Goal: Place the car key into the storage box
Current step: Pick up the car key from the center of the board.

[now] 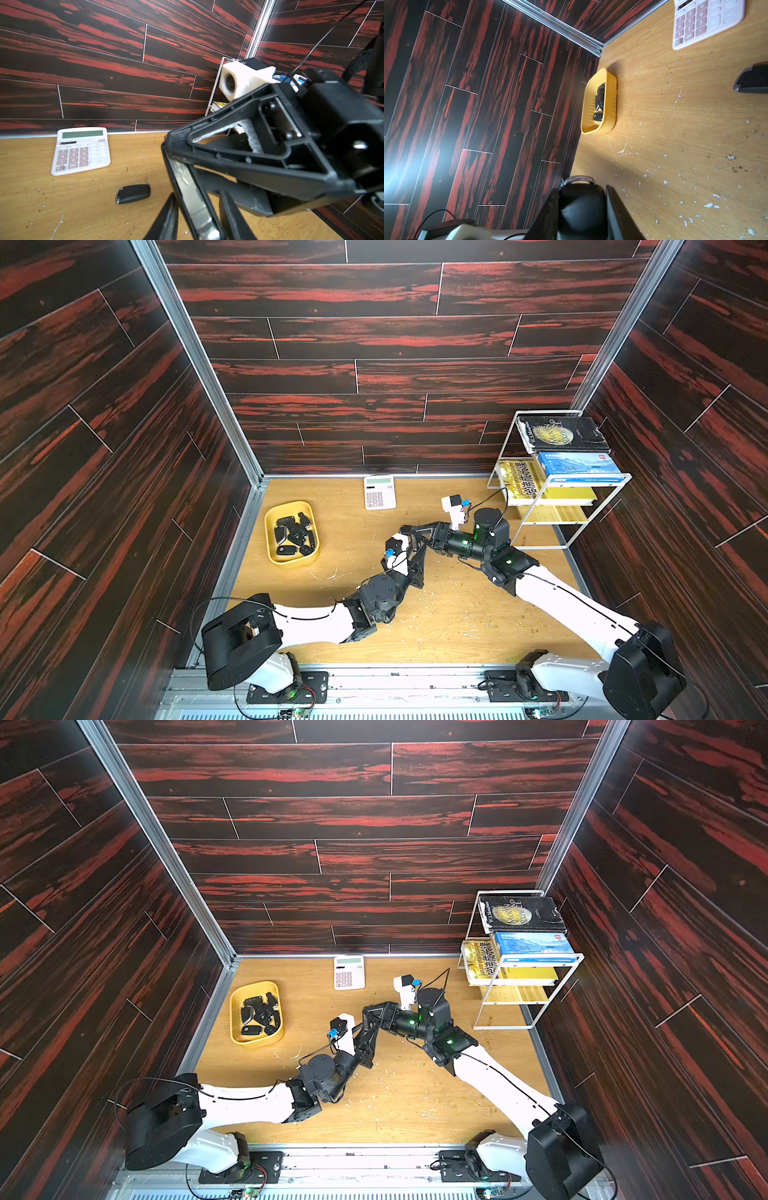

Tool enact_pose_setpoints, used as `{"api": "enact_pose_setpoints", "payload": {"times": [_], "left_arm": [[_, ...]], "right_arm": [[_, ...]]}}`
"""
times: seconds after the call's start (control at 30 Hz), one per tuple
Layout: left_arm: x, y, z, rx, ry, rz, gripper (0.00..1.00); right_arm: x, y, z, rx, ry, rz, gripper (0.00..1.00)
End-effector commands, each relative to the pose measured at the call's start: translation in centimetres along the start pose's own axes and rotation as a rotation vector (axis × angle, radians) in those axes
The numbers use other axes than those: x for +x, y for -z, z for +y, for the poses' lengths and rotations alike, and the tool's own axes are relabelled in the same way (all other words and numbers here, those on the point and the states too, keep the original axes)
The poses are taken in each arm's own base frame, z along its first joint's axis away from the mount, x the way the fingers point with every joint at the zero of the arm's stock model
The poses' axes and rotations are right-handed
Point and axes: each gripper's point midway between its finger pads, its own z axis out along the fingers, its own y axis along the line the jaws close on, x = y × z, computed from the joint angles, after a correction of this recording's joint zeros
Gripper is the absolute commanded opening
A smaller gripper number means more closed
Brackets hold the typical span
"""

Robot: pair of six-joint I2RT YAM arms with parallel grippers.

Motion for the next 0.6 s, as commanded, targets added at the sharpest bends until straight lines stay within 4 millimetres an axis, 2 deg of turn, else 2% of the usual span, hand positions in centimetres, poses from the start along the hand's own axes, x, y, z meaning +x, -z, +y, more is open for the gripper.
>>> {"api": "enact_pose_setpoints", "payload": {"times": [0.0, 0.07, 0.13, 0.47, 0.57], "left_arm": [[-4.34, 0.35, -1.08, 0.034, 0.029, -0.108, 0.31], [-4.47, 0.35, -1.20, 0.040, 0.031, -0.110, 0.27], [-4.48, 0.35, -1.28, 0.044, 0.038, -0.108, 0.16], [-4.18, 0.31, -1.72, 0.071, 0.061, -0.100, 0.16], [-4.28, 0.28, -1.85, 0.076, 0.062, -0.098, 0.14]], "right_arm": [[2.07, -0.43, -1.05, 0.022, -0.028, 0.066, 0.30], [2.09, -0.48, -1.19, 0.026, -0.031, 0.067, 0.31], [2.07, -0.52, -1.33, 0.029, -0.033, 0.063, 0.31], [2.43, -0.93, -1.72, 0.041, -0.038, 0.080, 0.31], [2.58, -1.06, -1.79, 0.041, -0.037, 0.088, 0.37]]}}
